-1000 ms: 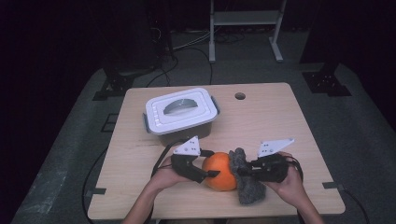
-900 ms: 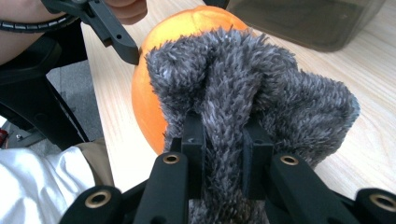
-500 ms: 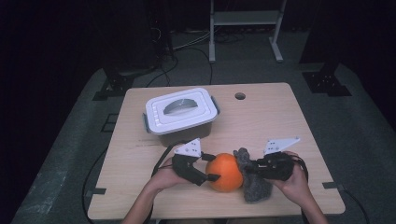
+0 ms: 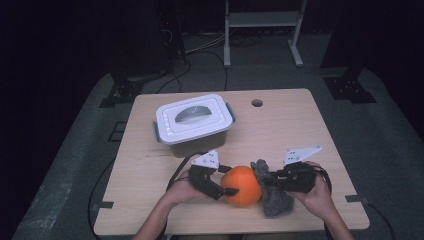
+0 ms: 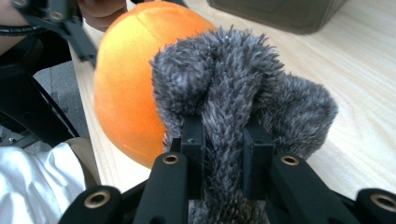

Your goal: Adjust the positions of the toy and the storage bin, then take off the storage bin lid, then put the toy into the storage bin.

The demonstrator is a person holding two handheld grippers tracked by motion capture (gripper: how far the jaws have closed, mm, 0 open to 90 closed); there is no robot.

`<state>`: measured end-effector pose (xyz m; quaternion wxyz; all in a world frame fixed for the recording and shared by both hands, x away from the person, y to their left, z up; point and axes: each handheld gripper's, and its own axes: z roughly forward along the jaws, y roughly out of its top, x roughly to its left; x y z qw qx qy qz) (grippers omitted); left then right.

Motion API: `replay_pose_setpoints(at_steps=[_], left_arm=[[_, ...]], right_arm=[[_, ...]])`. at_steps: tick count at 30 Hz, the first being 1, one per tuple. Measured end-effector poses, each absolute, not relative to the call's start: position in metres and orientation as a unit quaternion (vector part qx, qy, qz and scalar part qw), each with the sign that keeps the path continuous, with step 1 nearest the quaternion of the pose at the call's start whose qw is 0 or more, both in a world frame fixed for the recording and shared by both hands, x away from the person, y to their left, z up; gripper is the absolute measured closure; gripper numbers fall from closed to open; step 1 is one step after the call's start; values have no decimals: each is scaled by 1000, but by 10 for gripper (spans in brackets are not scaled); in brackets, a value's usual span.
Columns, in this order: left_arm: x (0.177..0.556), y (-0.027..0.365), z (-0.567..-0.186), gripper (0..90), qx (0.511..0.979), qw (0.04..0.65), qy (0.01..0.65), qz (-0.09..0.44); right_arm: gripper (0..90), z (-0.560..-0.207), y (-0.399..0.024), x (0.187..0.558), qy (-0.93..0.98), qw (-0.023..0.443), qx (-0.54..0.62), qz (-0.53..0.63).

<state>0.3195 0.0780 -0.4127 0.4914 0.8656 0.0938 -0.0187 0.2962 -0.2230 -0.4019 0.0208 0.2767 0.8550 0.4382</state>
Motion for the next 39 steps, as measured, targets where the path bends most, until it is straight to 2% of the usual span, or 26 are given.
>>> replay_pose_setpoints(at_steps=[2, 4, 8, 16, 25, 32, 39], left_arm=[[319, 80, -409, 363, 867, 488, 95, -11], [317, 79, -406, 391, 870, 484, 95, -4], [312, 73, -405, 389, 873, 481, 83, 4], [307, 69, -403, 389, 875, 477, 80, 20], [312, 78, -397, 431, 868, 487, 95, 32], [303, 71, -391, 432, 884, 455, 78, 72], [296, 64, -387, 438, 884, 456, 67, 84]], right_arm=[[745, -396, -224, 294, 854, 28, 275, 441], [746, -386, -225, 291, 849, 35, 268, 455], [746, -368, -220, 282, 842, 46, 247, 477], [745, -363, -208, 276, 852, 53, 229, 468], [749, -387, -218, 289, 856, 23, 257, 449], [751, -369, -212, 280, 848, 49, 243, 469], [753, -359, -195, 275, 855, 63, 215, 468]])
